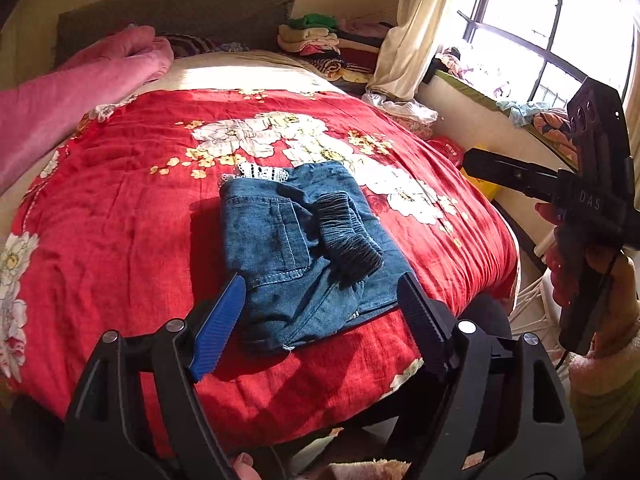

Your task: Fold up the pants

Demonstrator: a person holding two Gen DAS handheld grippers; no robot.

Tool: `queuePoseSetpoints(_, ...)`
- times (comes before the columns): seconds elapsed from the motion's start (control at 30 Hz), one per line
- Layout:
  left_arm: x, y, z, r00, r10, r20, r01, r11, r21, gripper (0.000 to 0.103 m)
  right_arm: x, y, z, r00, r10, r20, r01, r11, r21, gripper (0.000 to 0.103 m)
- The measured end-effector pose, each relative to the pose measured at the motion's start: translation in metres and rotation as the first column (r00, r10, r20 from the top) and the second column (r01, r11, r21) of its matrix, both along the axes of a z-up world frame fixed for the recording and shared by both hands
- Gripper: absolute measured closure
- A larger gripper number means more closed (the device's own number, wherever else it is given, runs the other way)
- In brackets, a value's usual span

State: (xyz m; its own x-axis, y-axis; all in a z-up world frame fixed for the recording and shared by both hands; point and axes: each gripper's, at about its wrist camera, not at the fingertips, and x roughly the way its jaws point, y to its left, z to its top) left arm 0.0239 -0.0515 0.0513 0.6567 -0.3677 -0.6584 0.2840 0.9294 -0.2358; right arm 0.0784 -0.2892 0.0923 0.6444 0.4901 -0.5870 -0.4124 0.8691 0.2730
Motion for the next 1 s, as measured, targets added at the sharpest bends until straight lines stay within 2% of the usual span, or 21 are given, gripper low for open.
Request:
queuePoseSetpoints(0.23,-0.001,0.003,0.001,1.000,0.022,0.004,-0.022,1.000,0.006,0.020,-0.004,-0.003,-0.007,1.000,-0.008,-0.008,0.008,1.000,-0.005,0.008)
queuePoseSetpoints(0.43,0.004,0.018,-0.001,0.997,0.079,-0.007,-0.079,0.997,-0.001,0.010,-0.007,-0.006,-0.016,1.000,-0.016,-0.026,0.016,1.000,-0.014,0.006)
queuePoseSetpoints(0.73,0.013,0.044,-0.009,0.987,0.158,-0.044,-0.158,0.987,-0.016,0.010,-0.007,-0.009,-0.035,0.998,-0.024,-0.063,0.023,0.999,-0.024,0.005)
queuePoseSetpoints(1.0,0.018,0.043,-0.019,0.985,0.157,-0.066,-0.158,0.987,-0.007,0.010,-0.003,-0.011,-0.046,0.996,-0.026,-0.084,0.023,0.999,-0.038,0.005)
